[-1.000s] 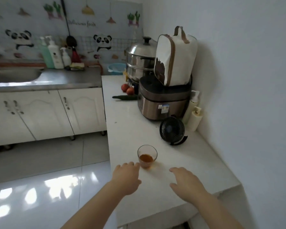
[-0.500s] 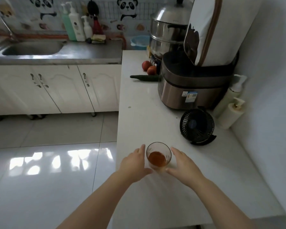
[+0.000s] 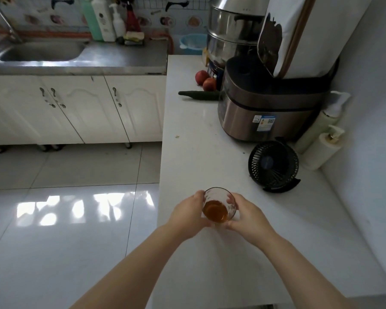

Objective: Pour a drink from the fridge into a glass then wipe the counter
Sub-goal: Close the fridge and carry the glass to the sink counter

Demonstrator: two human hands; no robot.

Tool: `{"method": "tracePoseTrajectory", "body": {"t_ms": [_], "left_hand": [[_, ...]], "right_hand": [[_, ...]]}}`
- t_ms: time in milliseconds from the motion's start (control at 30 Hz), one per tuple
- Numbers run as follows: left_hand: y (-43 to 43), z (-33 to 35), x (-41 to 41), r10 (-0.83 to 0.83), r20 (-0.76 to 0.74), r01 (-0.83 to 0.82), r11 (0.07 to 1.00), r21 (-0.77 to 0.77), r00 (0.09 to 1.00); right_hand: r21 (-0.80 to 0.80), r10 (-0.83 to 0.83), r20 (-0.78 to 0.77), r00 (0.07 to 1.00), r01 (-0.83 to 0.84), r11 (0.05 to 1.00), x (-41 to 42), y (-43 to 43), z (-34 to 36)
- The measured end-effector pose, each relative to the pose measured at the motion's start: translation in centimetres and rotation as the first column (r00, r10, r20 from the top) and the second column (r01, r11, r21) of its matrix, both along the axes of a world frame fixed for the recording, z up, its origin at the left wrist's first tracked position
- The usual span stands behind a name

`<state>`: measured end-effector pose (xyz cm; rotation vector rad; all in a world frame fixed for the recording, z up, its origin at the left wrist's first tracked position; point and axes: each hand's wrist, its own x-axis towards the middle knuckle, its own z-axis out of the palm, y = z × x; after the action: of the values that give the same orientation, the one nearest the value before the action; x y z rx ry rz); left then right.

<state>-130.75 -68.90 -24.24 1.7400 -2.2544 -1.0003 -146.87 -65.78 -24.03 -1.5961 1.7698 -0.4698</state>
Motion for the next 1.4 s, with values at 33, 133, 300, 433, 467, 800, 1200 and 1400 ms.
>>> {"method": "tracePoseTrajectory", "body": {"t_ms": [33, 133, 300, 433, 467, 800, 1200, 1400], "left_hand": [[0.0, 0.2, 0.0, 0.008, -0.007, -0.008, 1.000, -0.010, 1.000], [-0.2, 1.2, -0.1, 0.028, -0.031, -0.029, 0.999, -0.038, 0.999], [-0.9, 4.3, 0.4, 0.032, -0.053, -0.036, 0.997, -0.073, 0.998], [-1.2, 7.0, 1.2, 0.045, -0.068, -0.051, 0.995, -0.089, 0.997], [-1.3, 7.7, 1.5, 0.049, -0.069, -0.056, 0.994, -0.094, 0.996], [-1.4, 11.1, 6.1, 0.139, -0.083, -0.149, 0.980, -0.133, 0.987], [-2.1, 11.0, 15.9, 0.276, -0.122, -0.292, 0.946, -0.140, 0.953], [-4.4, 10.3, 24.7, 0.317, -0.126, -0.332, 0.934, -0.134, 0.940]], "right_hand": [[-0.007, -0.003, -0.004, 1.000, 0.003, 1.000, 0.0, -0.1, 0.2], [-0.033, -0.010, -0.016, 1.000, 0.010, 0.999, 0.1, -0.4, 1.0], [-0.056, 0.013, -0.032, 0.999, -0.015, 0.998, 0.1, -1.7, 3.4], [-0.076, 0.051, -0.041, 0.998, -0.054, 0.996, 0.7, -2.5, 6.1], [-0.077, 0.066, -0.041, 0.997, -0.069, 0.995, 0.9, -2.7, 6.8], [-0.104, 0.238, -0.011, 0.971, -0.238, 0.966, 5.1, -4.4, 11.4], [-0.079, 0.400, -0.016, 0.916, -0.400, 0.913, 14.9, -6.9, 12.9], [-0.085, 0.469, 0.007, 0.883, -0.466, 0.881, 23.2, -10.0, 12.7]]}}
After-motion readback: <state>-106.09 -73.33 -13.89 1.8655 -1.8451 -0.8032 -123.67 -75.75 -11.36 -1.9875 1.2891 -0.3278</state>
